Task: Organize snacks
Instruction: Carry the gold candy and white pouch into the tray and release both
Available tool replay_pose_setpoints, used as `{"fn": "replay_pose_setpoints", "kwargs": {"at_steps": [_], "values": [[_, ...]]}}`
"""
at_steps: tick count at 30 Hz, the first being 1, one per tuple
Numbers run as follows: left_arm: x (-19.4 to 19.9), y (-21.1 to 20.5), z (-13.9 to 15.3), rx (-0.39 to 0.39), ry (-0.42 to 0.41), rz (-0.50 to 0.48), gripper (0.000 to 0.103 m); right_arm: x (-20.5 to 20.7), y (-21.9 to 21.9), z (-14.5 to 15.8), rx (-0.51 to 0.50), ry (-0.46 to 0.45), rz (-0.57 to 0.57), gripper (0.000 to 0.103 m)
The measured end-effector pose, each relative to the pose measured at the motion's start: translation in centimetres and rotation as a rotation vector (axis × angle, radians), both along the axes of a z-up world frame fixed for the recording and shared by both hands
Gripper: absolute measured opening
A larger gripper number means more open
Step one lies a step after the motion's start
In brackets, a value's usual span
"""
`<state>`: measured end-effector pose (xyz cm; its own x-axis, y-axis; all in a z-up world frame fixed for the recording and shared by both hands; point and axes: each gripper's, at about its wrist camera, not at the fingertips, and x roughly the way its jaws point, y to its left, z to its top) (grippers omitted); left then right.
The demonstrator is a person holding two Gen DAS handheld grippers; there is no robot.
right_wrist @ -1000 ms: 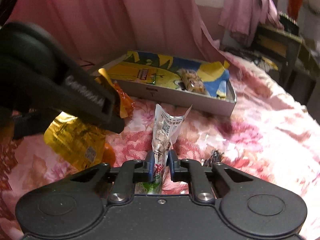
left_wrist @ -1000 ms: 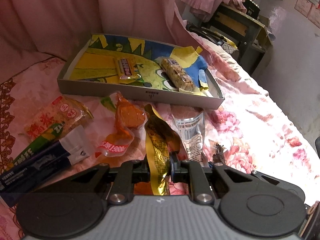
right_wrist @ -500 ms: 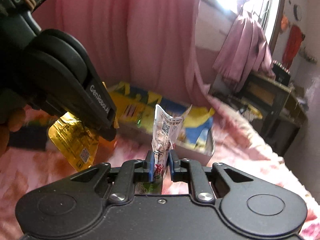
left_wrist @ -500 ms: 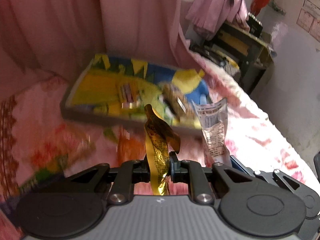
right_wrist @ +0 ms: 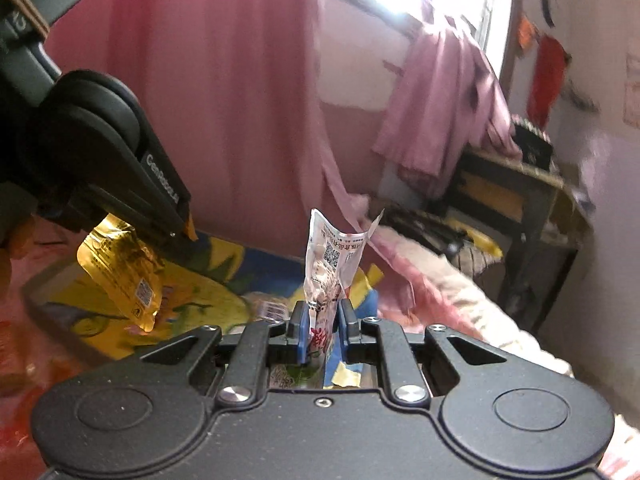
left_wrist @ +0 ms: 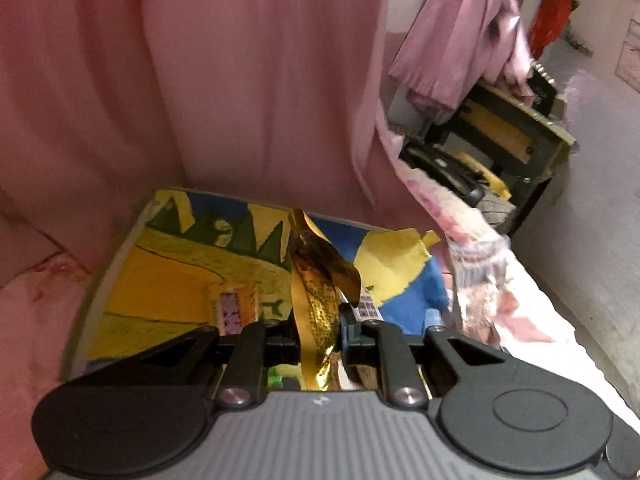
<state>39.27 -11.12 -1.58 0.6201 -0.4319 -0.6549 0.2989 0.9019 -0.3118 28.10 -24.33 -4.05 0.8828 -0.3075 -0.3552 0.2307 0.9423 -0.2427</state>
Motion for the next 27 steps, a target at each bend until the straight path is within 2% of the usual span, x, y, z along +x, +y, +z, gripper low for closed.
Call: {"fn": "replay_pose_setpoints", "kwargs": {"at_steps": [7, 14, 16, 18, 25, 27], "values": [[3.8, -2.5, -3.7, 0.042, 0.1, 0.005, 0.018, 2.2, -0.7, -2.4, 0.003, 0.058, -0.009, 0.016], [4.5, -3.2, -5.1, 0.094, 0.134, -0.011, 0.018, 3.1, -1.2, -3.2, 0.019, 0.065, -0.009, 0.016], [4.4, -3.4, -5.3, 0.104, 0.139, -0.008, 0.018, 3.3, -1.3, -3.4, 0.022, 0.068, -0.017, 0.005], [4.4, -3.5, -5.6, 0.106, 0.146, -0.002, 0.018, 3.4, -1.4, -3.3, 0.031, 0.068, -0.012, 0.004], [4.4, -3.7, -6.5, 0.121, 0.163, 0.007, 0.017, 3.6, -1.3, -3.3, 0.035, 0.07, -0.005, 0.008], [4.3, -3.6, -6.6, 0.127, 0.168, 0.012, 0.017, 3.5, -1.4, -3.3, 0.041, 0.068, -0.008, 0.016]]}}
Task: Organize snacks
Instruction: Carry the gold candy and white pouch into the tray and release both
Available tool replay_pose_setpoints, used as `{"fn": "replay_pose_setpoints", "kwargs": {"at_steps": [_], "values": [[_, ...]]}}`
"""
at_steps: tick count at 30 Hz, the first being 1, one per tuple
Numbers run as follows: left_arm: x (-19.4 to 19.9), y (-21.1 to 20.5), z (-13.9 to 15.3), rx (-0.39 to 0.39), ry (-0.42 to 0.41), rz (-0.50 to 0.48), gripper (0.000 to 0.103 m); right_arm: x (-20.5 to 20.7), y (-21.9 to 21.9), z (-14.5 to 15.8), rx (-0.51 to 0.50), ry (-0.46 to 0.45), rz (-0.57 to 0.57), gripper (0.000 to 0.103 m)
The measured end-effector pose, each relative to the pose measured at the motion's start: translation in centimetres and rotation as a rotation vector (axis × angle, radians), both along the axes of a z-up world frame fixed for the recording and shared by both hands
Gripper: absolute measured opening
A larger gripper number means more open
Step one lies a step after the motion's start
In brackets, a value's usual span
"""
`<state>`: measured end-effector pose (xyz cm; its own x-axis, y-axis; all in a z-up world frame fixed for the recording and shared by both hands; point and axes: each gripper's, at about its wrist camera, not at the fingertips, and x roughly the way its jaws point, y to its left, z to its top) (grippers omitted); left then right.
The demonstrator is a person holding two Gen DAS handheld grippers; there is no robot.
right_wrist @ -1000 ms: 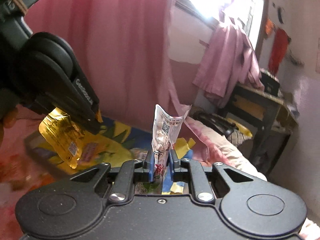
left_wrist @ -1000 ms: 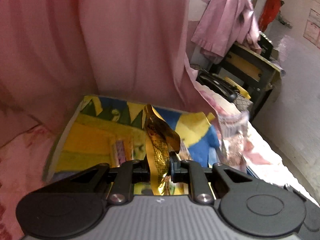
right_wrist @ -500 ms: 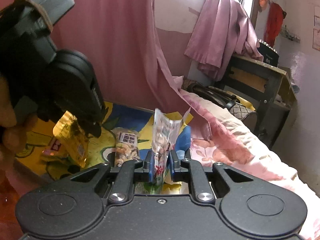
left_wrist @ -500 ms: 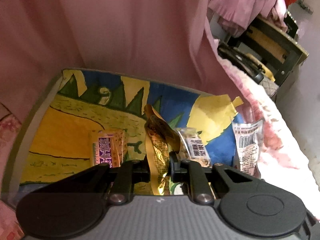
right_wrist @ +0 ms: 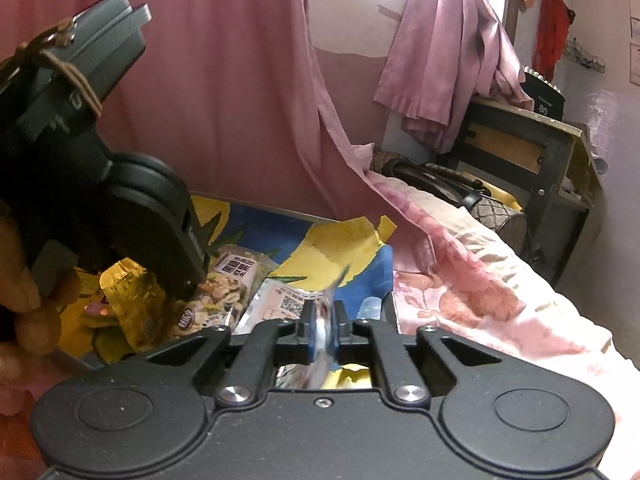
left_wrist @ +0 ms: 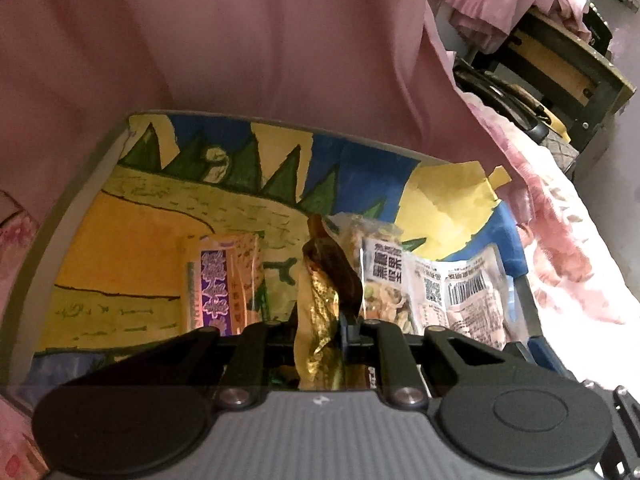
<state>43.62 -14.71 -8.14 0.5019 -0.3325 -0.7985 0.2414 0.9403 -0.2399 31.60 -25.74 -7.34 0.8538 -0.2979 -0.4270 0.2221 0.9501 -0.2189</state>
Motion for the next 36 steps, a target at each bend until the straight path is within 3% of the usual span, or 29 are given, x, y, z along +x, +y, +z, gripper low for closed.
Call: {"fn": "replay_pose_setpoints", "kwargs": {"at_steps": [3, 6, 9, 13, 21, 24, 30, 36], "values": [[-0.2, 0.2, 0.2, 0.006, -0.005, 0.015, 0.024, -0.1, 0.1, 0.1, 0.006, -0.001, 0.004, 0.02], [-0.6, 0.6, 0.8, 0.022, -0.023, 0.032, 0.043, -0.5, 0.4, 0.4, 0.011, -0.012, 0.014, 0.034], [-1.1, 1.1, 1.5, 0.04, -0.049, 0.045, 0.069, -1.0, 0.6, 0.9, 0.019, -0.027, 0.026, 0.045], [-2.1, 2.2, 2.9, 0.031, -0.08, 0.062, 0.084, -1.9, 0.6, 1.8, 0.046, -0.051, 0.04, 0.06], [-5.6, 4.6, 6.2, 0.015, -0.175, 0.1, 0.099, -4.8, 0.8, 4.1, 0.087, -0.12, 0.062, 0.087], [-7.3, 6.0, 7.3, -0.01, -0.212, 0.128, 0.1, -6.3, 0.9, 5.2, 0.1, -0.157, 0.071, 0.094], [-10.9, 8.2, 9.9, -0.029, -0.303, 0.17, 0.102, -10.1, 0.6, 7.2, 0.144, -0.237, 0.064, 0.102], [-15.1, 9.7, 11.7, -0.05, -0.373, 0.181, 0.103, -13.8, 0.2, 8.7, 0.183, -0.294, 0.05, 0.102]]}}
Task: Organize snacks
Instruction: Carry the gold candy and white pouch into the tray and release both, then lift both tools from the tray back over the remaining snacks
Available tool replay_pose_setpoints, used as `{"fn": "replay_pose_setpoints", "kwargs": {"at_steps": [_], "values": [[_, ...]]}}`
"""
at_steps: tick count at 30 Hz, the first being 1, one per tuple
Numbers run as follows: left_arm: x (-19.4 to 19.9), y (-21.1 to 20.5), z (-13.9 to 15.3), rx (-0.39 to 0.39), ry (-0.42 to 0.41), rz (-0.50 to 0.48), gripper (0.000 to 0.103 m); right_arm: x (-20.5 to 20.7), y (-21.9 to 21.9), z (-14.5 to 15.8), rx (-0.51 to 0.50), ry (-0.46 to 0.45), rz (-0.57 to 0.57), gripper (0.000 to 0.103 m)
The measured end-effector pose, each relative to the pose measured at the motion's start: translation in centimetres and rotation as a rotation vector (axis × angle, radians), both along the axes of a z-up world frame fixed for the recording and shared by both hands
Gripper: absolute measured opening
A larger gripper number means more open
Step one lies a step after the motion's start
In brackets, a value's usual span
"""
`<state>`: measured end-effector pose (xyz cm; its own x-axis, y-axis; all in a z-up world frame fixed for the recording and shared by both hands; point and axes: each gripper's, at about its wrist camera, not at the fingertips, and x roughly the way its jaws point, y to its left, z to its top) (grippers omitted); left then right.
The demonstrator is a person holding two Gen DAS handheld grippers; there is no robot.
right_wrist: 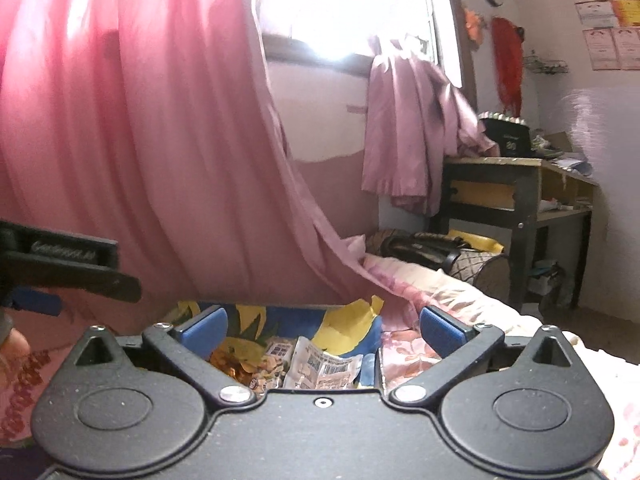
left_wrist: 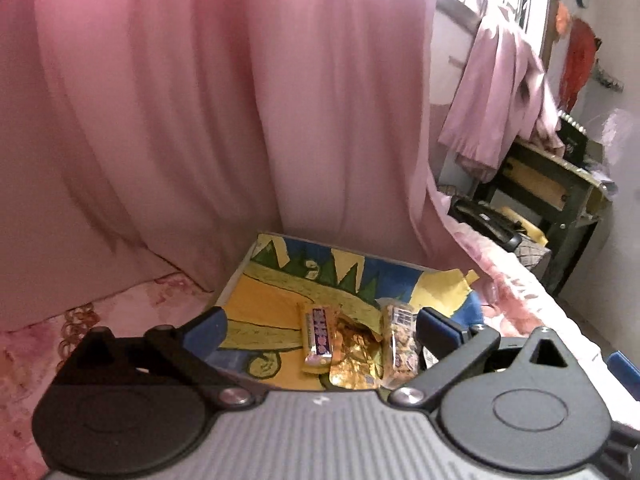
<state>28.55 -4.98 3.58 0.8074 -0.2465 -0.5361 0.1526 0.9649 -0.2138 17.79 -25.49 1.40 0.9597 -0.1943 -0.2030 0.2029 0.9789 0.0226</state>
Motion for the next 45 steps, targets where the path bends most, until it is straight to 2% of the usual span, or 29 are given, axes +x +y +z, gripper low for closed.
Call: {"fn": "replay_pose_setpoints", "kwargs": {"at_steps": [7, 16, 22, 31, 38, 45], "values": [[-4.7, 1.5, 0.1, -0.017, -0.043, 0.023, 0.103, -3.9, 0.8, 0.2, 0.018, -0.013, 0.012, 0.102], [-10.4, 3.4, -0.3, 0.024, -0.083, 0.04, 0.103, -7.9, 2.8, 0.3, -0.011, -0.028, 0.049, 0.102], [-13.5, 4.6, -0.9, 0.048, -0.092, 0.049, 0.103, -9.7, 3.9, 0.1, -0.003, -0.004, 0.082, 0.102], [-16.5, 6.3, -2.3, 0.032, -0.043, 0.065, 0.103, -11.4, 4.4, -0.7, 0.024, 0.067, 0.09, 0.102], [-17.1, 6.7, -3.8, 0.044, 0.055, 0.069, 0.103, -12.1, 4.5, -1.5, 0.045, 0.127, 0.088, 0.102], [-17.3, 6.9, -4.2, 0.048, 0.079, 0.066, 0.103, -12.1, 5.1, -2.6, 0.032, 0.208, 0.089, 0.102]]}}
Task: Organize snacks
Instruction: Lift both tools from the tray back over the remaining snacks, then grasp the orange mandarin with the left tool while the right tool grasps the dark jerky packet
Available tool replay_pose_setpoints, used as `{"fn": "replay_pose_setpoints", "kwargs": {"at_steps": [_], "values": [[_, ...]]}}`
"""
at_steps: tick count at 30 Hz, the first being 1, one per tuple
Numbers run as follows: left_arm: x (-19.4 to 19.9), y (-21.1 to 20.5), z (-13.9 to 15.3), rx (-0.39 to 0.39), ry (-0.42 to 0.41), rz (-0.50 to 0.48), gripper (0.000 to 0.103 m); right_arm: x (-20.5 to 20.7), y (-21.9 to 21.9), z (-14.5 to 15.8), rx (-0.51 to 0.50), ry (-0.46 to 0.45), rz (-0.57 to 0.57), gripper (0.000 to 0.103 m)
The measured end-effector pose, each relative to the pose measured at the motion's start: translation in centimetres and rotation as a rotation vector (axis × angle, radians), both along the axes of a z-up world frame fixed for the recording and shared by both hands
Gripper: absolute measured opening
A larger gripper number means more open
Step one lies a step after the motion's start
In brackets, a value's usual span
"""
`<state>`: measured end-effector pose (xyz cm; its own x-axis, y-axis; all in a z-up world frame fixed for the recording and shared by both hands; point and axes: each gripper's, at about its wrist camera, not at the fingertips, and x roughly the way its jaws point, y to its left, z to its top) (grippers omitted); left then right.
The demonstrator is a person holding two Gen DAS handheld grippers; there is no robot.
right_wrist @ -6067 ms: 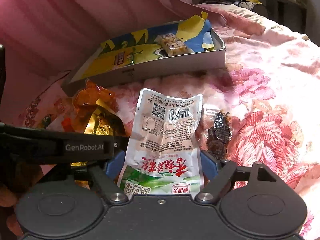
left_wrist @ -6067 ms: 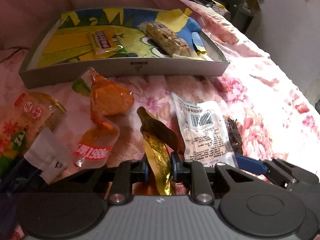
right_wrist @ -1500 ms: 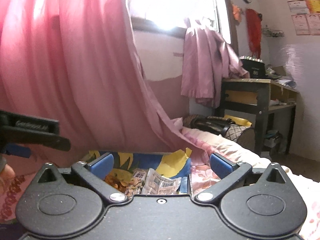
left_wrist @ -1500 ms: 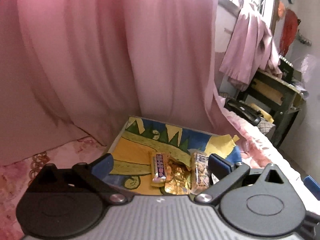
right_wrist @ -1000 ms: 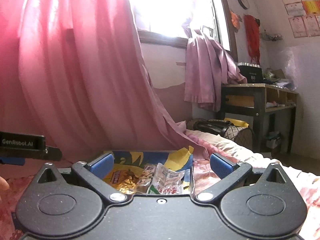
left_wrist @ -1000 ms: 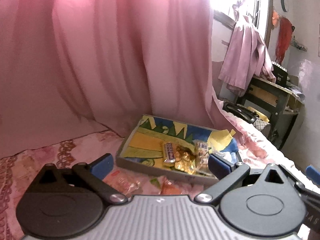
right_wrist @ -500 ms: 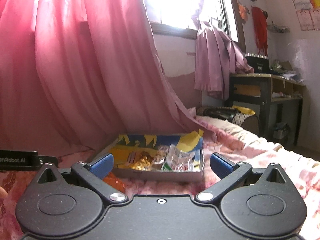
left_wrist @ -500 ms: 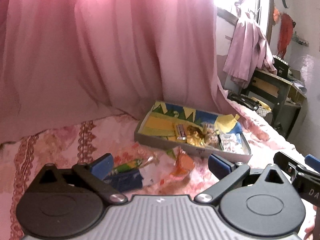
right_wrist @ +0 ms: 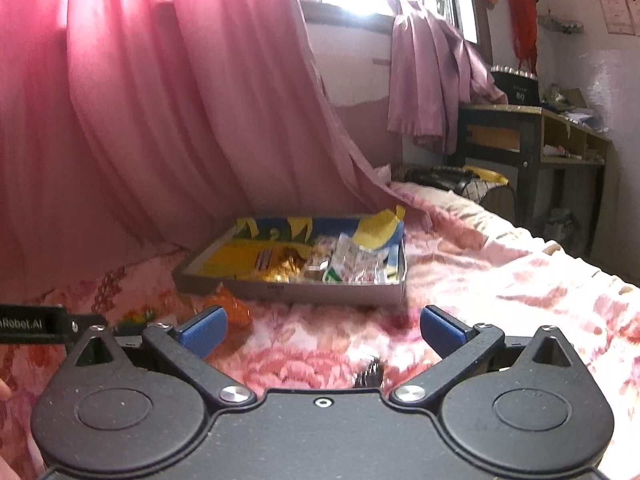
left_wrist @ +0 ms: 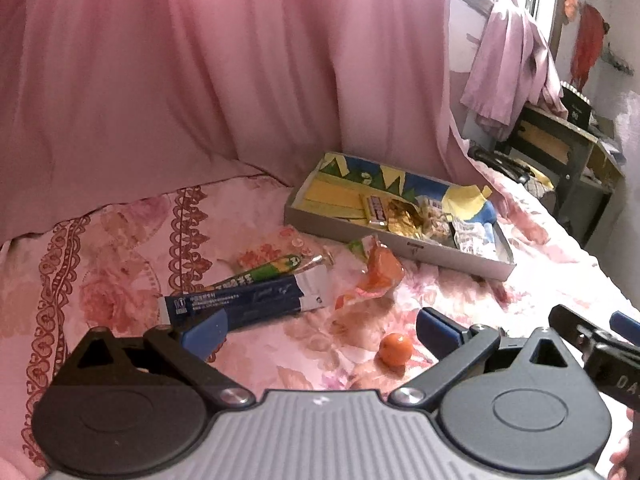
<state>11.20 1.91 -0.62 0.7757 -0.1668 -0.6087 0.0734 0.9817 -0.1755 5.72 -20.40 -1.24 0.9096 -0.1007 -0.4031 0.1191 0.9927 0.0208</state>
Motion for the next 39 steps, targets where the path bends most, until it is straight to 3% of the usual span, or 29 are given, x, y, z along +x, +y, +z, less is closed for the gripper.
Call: {"fn": "replay_pose_setpoints", "kwargs": {"at_steps": [8, 18, 31, 39], "values": [[0.2, -0.5, -0.4, 0.029, 0.05, -0.011, 0.103, 0.8, 0.7, -1.1, -0.019, 0.084, 0.017, 0.102], [1.9, -0.4, -1.7, 0.042, 0.202, 0.018, 0.103, 1.6, 0.7, -2.0, -0.004, 0.161, 0.018, 0.102], [3.7, -2.1, -2.8, 0.066, 0.263, -0.083, 0.103, 3.0, 0.1, -3.2, 0.038, 0.259, -0.014, 0.102], [5.4, -4.0, -3.4, 0.152, 0.244, -0.159, 0.103, 3.4, -0.7, -3.7, 0.051, 0.286, -0.079, 0.102]]}}
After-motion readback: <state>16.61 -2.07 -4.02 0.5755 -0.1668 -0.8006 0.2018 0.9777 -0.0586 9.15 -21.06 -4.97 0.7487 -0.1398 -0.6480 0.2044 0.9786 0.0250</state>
